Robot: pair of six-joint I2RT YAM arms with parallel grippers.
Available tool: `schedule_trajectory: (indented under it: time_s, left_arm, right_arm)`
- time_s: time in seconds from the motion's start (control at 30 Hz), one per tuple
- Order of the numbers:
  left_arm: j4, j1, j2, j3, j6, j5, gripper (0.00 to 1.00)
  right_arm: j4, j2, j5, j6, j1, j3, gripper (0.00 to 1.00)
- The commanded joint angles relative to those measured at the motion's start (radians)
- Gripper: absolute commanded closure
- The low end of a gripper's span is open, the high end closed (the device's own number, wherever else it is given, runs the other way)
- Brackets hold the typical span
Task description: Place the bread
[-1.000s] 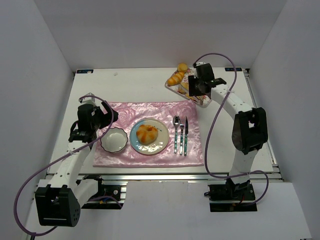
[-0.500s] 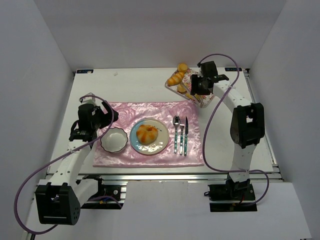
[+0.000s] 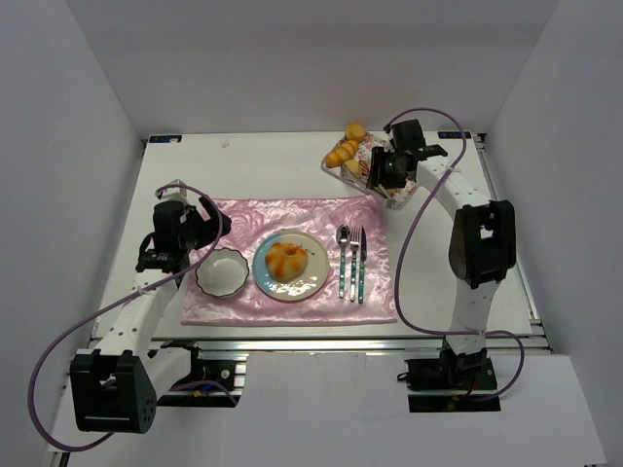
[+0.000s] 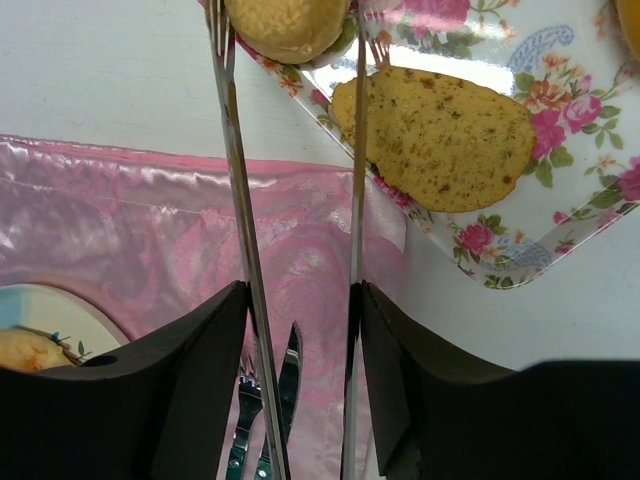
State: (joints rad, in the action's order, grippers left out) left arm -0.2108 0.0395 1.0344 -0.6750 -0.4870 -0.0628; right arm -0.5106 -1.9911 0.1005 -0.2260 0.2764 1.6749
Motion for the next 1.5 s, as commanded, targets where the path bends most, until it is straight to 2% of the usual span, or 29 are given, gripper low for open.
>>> schedule_trajectory:
  time_s: [0.0, 0.2, 0.4, 0.53, 0.83, 0.93, 1.07, 1.23, 1.37, 1.47]
  left_arm:
    - [0.013, 0.000, -0.007, -0.005, 0.004, -0.003, 0.02]
    - [0.011, 0.000, -0.004, -0.006, 0.004, -0.003, 0.02]
    - [0.011, 0.000, -0.008, -0.006, 0.004, -0.009, 0.02]
    - [0.011, 0.000, -0.014, -0.005, 0.004, -0.014, 0.02]
    - [0.013, -0.001, -0.033, -0.001, 0.002, -0.034, 0.02]
    - [0.016, 0.000, -0.037, 0.003, 0.002, -0.035, 0.02]
    - [0.019, 0.000, -0.034, 0.005, 0.002, -0.046, 0.02]
    - [0.021, -0.001, -0.034, 0.011, -0.001, -0.058, 0.02]
    - [0.004, 0.000, -0.046, 0.011, -0.001, -0.046, 0.02]
    - [0.007, -0.001, -0.069, 0.017, -0.001, -0.043, 0.02]
  right_arm:
    - [-0.006, 0.028, -0.008, -0.033, -0.016, 0.039, 0.49]
    - [0.038, 0.060, 0.007, -0.044, -0.019, 0.017, 0.63]
    - [0.067, 0.170, 0.011, -0.046, -0.017, -0.009, 0.63]
    - [0.087, 0.291, 0.056, -0.042, -0.019, -0.095, 0.64]
    - [0.124, 0.613, 0.182, -0.094, -0.005, -0.440, 0.66]
    - [0.139, 0.794, 0.188, -0.114, 0.065, -0.588, 0.66]
    - [0.139, 0.934, 0.162, -0.170, 0.204, -0.740, 0.65]
    - [0.156, 0.996, 0.192, -0.211, 0.289, -0.856, 0.64]
    - [0.127, 1.003, 0.122, -0.214, 0.310, -0.865, 0.62]
    - [0.135, 1.005, 0.157, -0.225, 0.313, -0.886, 0.62]
